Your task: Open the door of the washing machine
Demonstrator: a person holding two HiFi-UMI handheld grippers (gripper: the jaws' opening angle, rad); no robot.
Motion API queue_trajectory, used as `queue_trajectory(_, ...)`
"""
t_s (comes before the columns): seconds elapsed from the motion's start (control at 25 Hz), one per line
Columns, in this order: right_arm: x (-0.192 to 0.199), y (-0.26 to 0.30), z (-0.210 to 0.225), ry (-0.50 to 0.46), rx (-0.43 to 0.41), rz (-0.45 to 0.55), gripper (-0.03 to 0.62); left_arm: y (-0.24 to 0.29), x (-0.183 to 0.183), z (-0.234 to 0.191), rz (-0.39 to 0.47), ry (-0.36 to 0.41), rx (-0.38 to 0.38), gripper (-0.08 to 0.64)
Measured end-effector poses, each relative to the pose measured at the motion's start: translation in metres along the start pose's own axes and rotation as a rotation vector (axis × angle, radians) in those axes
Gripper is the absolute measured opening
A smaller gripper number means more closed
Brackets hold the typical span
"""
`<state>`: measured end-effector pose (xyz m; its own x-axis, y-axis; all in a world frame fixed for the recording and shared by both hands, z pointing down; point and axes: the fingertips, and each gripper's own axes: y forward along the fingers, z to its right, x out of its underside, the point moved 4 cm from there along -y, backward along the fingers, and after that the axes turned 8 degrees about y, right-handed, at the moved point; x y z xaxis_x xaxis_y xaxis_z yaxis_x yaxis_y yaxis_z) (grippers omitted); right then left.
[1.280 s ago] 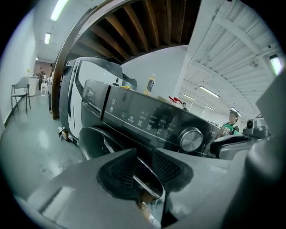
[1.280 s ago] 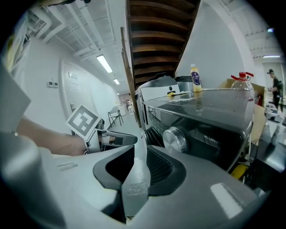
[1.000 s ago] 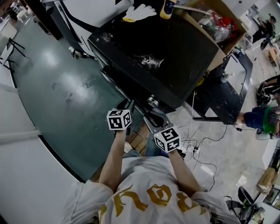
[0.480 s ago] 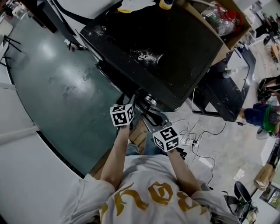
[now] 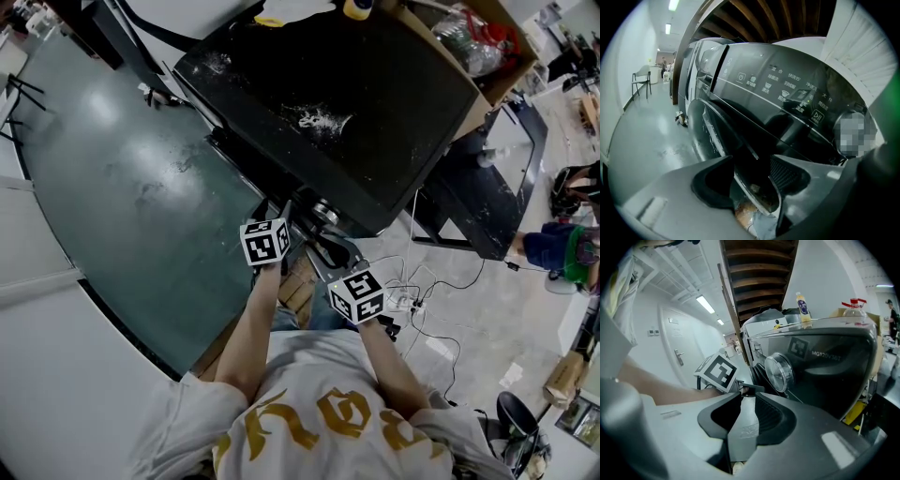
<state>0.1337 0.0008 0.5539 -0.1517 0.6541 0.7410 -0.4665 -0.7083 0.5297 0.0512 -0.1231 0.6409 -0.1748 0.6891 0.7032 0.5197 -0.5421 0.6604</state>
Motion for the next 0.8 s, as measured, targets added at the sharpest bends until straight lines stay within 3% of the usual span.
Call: queue_trajectory(0.8, -0.004, 0.005, -0.012, -0.027, 0.002, 0.012, 0.103, -0.019, 0.016, -0.014, -0.009, -0.003, 0.021, 0.222)
